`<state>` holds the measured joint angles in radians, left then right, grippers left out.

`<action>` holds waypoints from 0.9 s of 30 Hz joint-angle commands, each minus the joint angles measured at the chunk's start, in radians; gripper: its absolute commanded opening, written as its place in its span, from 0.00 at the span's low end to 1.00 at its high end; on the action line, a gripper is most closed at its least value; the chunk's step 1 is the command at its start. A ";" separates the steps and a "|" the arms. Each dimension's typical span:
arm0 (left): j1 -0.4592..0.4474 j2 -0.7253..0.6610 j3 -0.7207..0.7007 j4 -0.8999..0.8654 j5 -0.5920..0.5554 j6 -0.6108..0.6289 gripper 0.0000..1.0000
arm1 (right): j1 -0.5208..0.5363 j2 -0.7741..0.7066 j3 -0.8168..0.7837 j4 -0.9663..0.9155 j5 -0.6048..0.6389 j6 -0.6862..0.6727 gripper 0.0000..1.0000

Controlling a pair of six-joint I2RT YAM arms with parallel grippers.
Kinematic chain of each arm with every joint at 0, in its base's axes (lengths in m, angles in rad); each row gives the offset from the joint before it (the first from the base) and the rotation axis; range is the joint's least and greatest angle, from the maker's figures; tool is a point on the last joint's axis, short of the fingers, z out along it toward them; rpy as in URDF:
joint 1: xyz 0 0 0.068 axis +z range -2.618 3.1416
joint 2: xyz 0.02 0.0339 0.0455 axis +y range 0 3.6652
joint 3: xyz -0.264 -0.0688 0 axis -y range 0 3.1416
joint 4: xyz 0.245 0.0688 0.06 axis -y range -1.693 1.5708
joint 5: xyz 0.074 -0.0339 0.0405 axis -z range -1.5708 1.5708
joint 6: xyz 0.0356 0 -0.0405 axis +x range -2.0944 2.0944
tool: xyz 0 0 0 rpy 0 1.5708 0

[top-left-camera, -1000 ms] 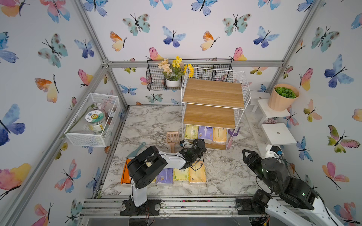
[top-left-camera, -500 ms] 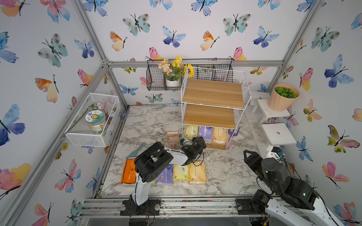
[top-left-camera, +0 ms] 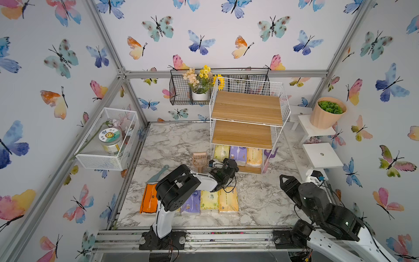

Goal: Remove the tissue boxes from the shelf
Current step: Pick up a box of tissues from the shelf.

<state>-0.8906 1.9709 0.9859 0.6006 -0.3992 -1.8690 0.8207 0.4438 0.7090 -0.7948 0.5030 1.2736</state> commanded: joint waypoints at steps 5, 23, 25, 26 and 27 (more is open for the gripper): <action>0.005 -0.078 -0.014 0.011 0.051 0.035 0.00 | 0.003 0.025 -0.109 0.112 -0.097 0.076 0.65; -0.054 -0.319 -0.206 -0.086 0.120 -0.153 0.00 | 0.002 0.237 -0.467 0.900 -0.342 0.283 0.87; -0.057 -0.333 -0.234 -0.068 0.145 -0.168 0.00 | -0.001 0.282 -0.480 0.975 -0.382 0.282 0.88; -0.059 -0.342 -0.242 -0.074 0.149 -0.169 0.00 | -0.003 0.303 -0.484 1.003 -0.399 0.282 0.88; -0.063 -0.350 -0.247 -0.082 0.148 -0.171 0.00 | -0.005 0.331 -0.492 1.042 -0.417 0.290 0.90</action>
<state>-0.9451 1.6596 0.7547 0.5316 -0.2955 -2.0136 0.8192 0.7395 0.2337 0.0483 0.1635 1.5360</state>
